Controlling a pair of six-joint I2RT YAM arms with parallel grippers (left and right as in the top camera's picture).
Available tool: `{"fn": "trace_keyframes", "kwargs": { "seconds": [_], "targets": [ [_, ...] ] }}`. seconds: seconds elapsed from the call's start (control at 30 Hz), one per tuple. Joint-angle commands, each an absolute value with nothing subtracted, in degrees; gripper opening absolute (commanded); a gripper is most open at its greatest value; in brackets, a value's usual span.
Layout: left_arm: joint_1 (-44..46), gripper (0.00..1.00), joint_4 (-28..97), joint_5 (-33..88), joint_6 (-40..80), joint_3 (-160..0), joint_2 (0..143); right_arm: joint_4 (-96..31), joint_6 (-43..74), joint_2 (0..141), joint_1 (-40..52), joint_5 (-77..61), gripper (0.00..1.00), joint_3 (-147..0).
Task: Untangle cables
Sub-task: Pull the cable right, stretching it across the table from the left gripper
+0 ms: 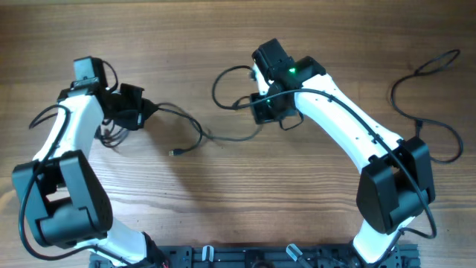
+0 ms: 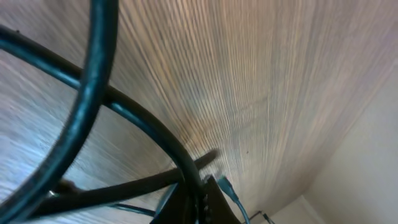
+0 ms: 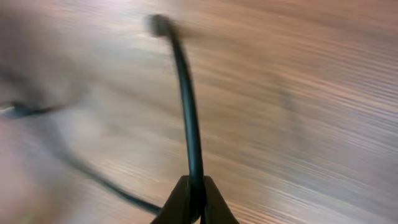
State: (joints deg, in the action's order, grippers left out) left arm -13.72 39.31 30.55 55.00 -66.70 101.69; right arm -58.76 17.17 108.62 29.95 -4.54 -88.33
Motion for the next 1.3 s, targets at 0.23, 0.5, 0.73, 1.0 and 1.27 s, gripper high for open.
{"fn": "trace_keyframes", "kwargs": {
  "seconds": [0.23, 0.5, 0.73, 1.0, 1.27],
  "targets": [
    [-19.5, 0.04, 37.9, 43.5, 37.9, -66.2, 102.2, -61.6, 28.8, 108.5, 22.0, 19.7, 0.04, -88.5],
    [-19.7, 0.04, 37.9, 42.2, 37.7, -66.2, 102.2, -63.7, 31.8, 108.5, 12.8, 20.0, 0.04, -88.5],
    [-19.7, 0.04, 39.5, 32.2, 41.7, -66.2, 102.2, -65.1, 35.0, 108.5, 3.8, 23.9, 0.04, -87.1],
    [-22.6, 0.04, 45.3, 16.4, 54.9, -66.2, 102.2, -55.9, 31.1, 108.6, -2.2, 20.8, 0.04, -77.6],
    [-21.6, 0.04, 45.0, 16.4, 54.9, -66.2, 102.2, -49.5, 22.7, 108.6, -2.2, 14.6, 0.24, -74.2]
  ]
}}
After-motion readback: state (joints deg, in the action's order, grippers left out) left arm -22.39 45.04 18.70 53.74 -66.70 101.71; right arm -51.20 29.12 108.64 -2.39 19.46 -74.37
